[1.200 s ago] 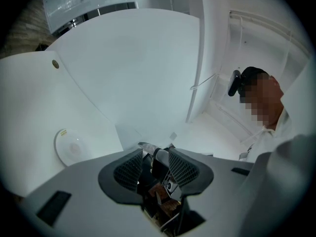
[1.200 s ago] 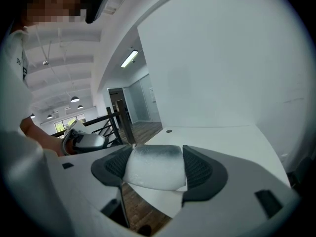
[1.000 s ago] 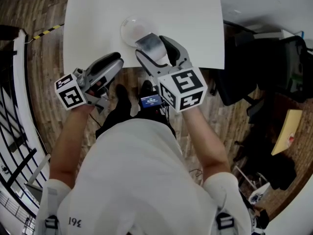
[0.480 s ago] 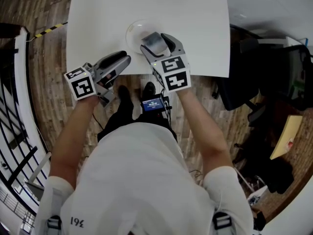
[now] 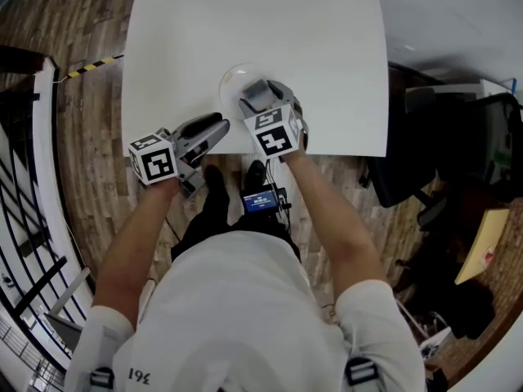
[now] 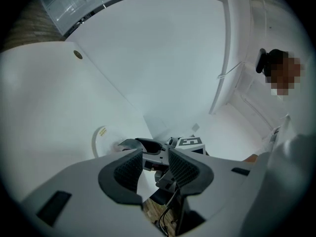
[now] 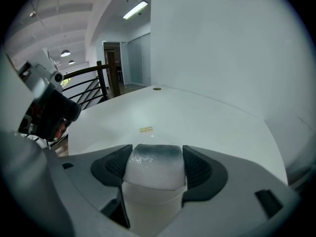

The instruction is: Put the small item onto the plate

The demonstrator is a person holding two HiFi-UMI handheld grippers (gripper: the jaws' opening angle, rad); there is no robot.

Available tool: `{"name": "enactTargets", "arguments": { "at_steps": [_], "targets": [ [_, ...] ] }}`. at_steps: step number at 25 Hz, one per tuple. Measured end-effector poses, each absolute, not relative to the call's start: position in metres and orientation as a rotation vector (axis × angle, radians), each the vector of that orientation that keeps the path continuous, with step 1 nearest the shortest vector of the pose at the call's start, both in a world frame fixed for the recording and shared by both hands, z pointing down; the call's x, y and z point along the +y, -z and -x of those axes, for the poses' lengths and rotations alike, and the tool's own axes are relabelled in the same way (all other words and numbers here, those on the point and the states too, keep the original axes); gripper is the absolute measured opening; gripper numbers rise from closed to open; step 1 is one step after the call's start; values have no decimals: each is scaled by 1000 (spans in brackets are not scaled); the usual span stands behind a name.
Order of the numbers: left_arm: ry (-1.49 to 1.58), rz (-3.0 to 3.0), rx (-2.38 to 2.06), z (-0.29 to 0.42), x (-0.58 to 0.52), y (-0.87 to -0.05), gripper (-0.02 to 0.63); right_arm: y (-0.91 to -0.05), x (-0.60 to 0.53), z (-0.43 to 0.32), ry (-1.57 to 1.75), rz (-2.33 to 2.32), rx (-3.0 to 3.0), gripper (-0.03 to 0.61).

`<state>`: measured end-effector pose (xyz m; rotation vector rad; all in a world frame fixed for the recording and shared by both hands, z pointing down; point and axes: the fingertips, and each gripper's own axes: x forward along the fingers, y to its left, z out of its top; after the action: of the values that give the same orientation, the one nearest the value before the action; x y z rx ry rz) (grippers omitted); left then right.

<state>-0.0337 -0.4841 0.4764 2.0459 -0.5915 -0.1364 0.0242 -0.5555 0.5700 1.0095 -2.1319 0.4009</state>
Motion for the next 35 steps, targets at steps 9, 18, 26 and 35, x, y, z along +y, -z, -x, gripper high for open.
{"name": "enactTargets", "arguments": {
  "at_steps": [9,18,26,35],
  "targets": [
    [140,-2019,-605,35,-492,-482,147,-579,-575,-14,-381,-1011,-2138,310],
    [141,-2017,-611,37,-493,-484,147,-572,-583,10,-344,-962,-2184,310],
    [144,-2010,-615,36,-495,-486,147,-581,-585,10,-322,-941,-2179,310],
    [136,-1987,-613,36,-492,-493,147,-589,-583,10,-279,-926,-2161,310]
  ]
}}
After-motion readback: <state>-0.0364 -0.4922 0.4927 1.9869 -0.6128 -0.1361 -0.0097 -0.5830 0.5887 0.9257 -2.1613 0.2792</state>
